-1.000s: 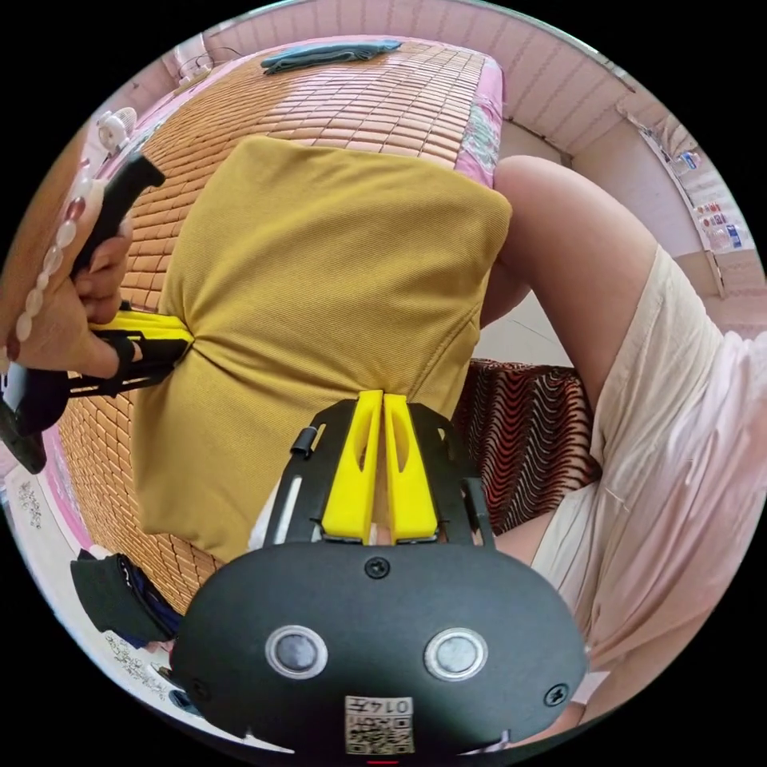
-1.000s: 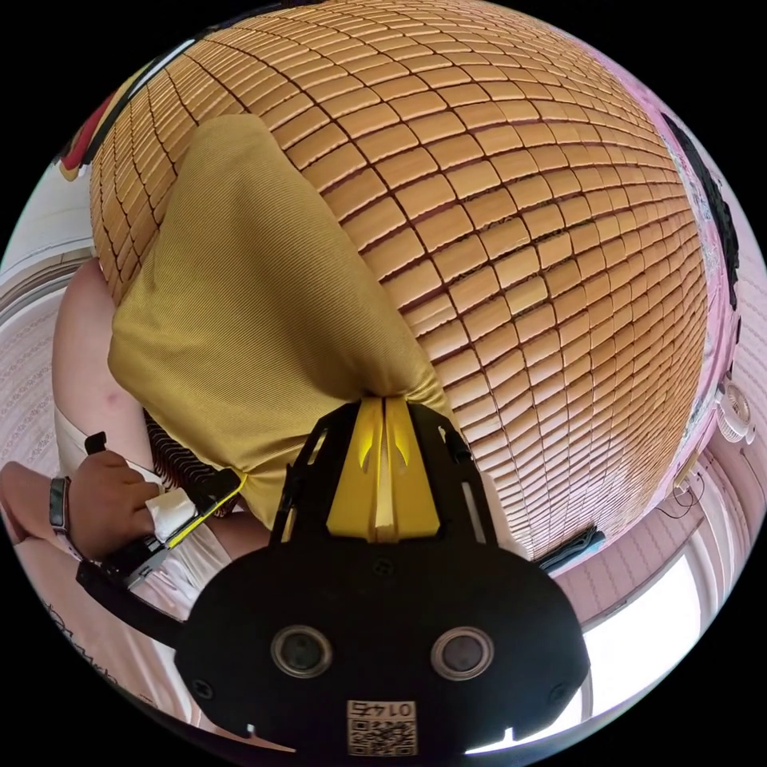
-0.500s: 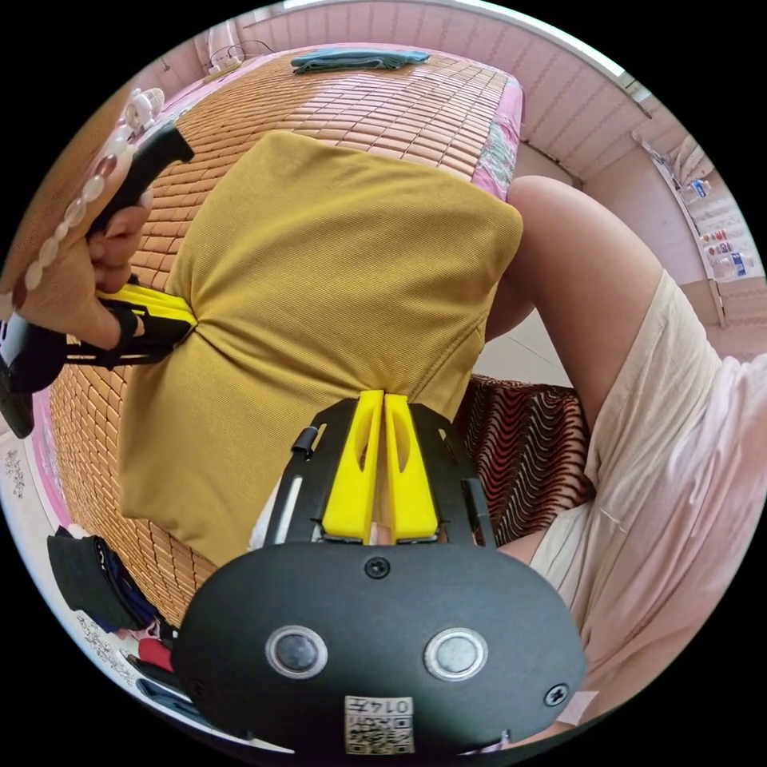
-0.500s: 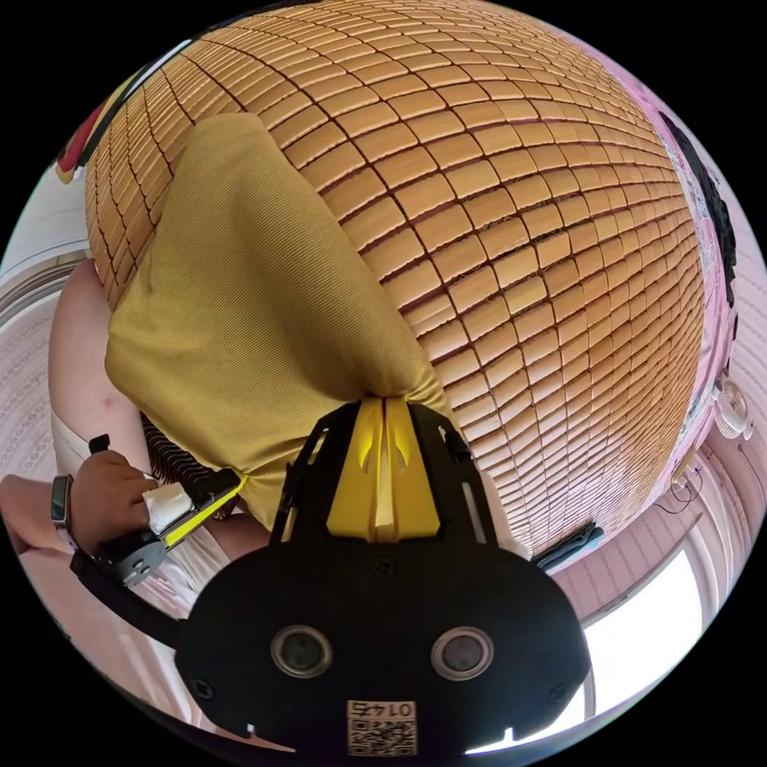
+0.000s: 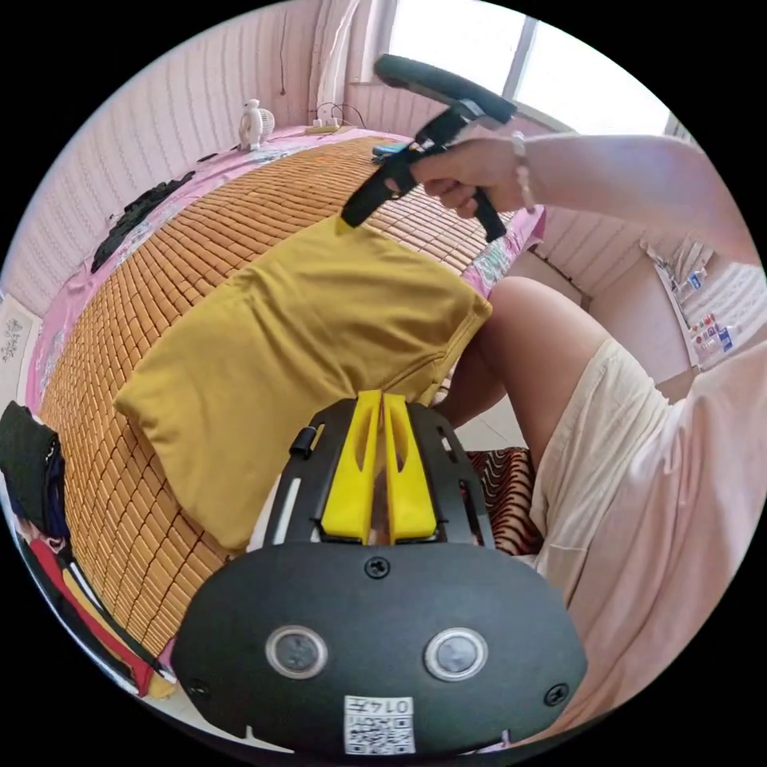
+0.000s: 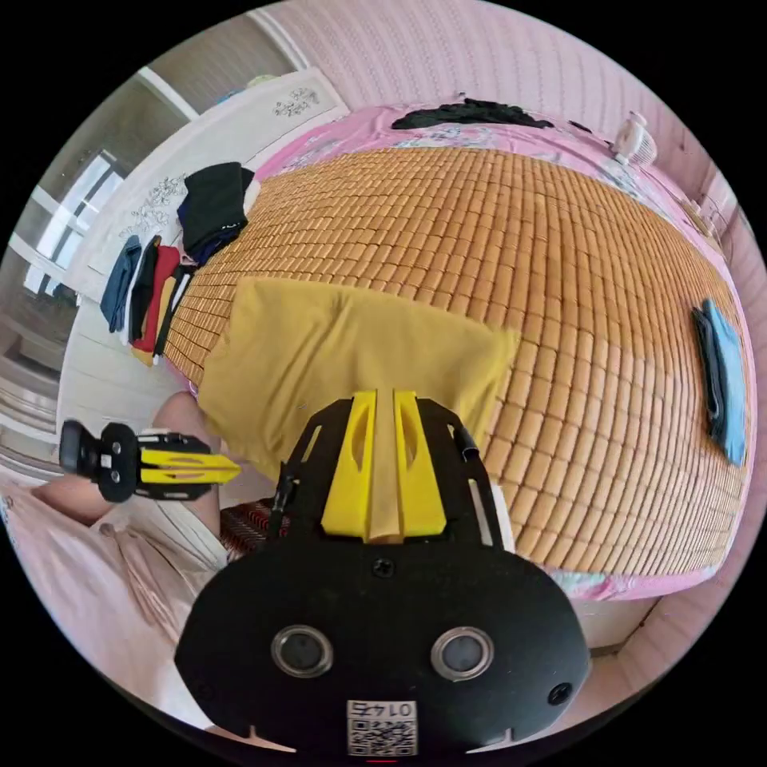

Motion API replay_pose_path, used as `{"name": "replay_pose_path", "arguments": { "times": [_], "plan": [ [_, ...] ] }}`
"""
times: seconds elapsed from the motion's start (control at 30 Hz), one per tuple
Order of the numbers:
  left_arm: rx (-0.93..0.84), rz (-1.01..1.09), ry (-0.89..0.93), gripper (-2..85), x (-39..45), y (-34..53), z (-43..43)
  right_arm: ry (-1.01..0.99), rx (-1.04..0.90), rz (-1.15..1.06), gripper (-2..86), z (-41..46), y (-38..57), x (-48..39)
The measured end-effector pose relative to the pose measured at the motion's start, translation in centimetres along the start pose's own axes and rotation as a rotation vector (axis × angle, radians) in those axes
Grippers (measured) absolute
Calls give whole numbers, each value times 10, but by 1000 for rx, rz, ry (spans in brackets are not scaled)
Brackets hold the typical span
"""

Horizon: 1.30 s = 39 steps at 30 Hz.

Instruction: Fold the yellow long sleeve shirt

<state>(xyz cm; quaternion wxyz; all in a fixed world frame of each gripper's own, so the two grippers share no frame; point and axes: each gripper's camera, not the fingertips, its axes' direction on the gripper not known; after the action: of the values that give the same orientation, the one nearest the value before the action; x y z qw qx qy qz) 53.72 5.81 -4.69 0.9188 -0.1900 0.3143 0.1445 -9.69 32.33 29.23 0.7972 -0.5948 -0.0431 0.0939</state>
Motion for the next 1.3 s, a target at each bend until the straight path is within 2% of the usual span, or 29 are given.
{"name": "replay_pose_path", "arguments": {
  "times": [0.23, 0.37, 0.6, 0.67, 0.73, 0.87, 0.97, 1.07, 1.13, 1.23, 1.3],
  "plan": [
    [77, -5, 48, 35, 21, 2, -19, -35, -105, 167, 121, -1, 98, 56],
    [90, 40, 53, 98, 35, 4, -22, -54, -177, 204, 56, 6, 120, 71],
    [98, 153, 31, 169, 59, -2, -23, -358, 70, 212, 18, -71, 160, 77],
    [110, 161, 35, 171, 61, -6, -23, -444, 118, 212, 17, -87, 169, 75],
    [99, 139, 2, 136, 60, -7, -24, -539, 174, 204, 17, -100, 178, 68],
    [132, 86, -37, 66, 53, 14, -44, -488, 285, 164, 27, -125, 204, 65],
    [146, 58, -41, 56, 46, 38, -58, -462, 391, 345, 79, -122, 229, 101],
    [174, 65, 1, 55, 42, 62, -73, -425, 380, 498, 165, -98, 234, 124],
    [185, 57, 18, 55, 40, 78, -85, -439, 367, 580, 187, -83, 231, 132],
    [188, 32, 50, 54, 34, 97, -97, -605, 422, 689, 145, -67, 227, 149],
    [192, 28, 41, 52, 31, 106, -104, -831, 556, 774, 48, -67, 234, 166]
  ]
}}
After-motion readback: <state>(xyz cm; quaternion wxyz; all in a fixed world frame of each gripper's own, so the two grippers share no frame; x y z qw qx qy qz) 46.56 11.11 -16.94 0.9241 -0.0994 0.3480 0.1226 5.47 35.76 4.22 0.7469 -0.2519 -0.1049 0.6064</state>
